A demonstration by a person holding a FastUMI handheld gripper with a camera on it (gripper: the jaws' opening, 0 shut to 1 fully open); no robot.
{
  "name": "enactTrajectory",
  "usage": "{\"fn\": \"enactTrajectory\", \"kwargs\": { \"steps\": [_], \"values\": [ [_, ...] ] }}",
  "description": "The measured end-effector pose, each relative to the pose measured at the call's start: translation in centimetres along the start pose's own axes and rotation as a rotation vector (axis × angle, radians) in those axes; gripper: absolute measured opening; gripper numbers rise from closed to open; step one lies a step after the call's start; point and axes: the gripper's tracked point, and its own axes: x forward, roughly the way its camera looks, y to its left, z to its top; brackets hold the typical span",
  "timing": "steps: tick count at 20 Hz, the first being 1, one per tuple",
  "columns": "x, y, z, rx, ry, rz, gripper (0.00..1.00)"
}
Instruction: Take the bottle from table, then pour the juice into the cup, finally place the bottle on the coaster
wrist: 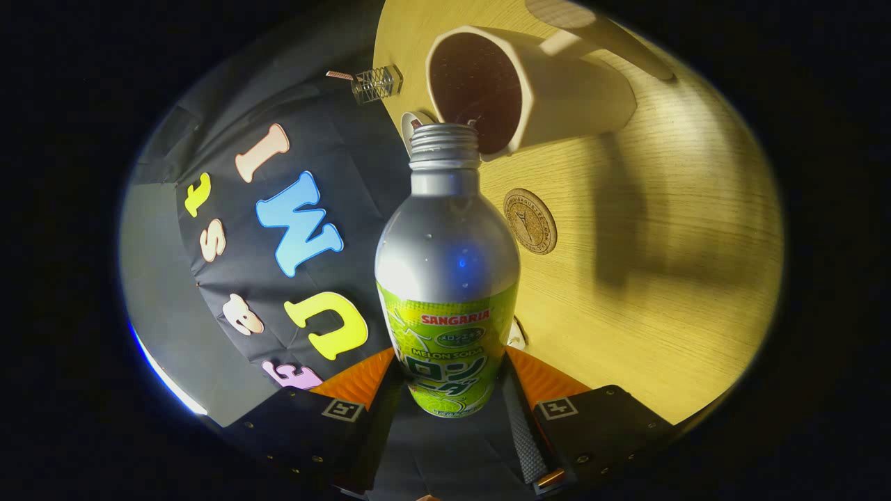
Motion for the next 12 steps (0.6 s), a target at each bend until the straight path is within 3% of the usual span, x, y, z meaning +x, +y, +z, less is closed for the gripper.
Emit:
{"fn": "enactTrajectory", "kwargs": {
  "steps": [12],
  "values": [
    [-0.7, 1.3, -0.1, 0.059, 0.015, 0.024, 0.76]
  ]
}}
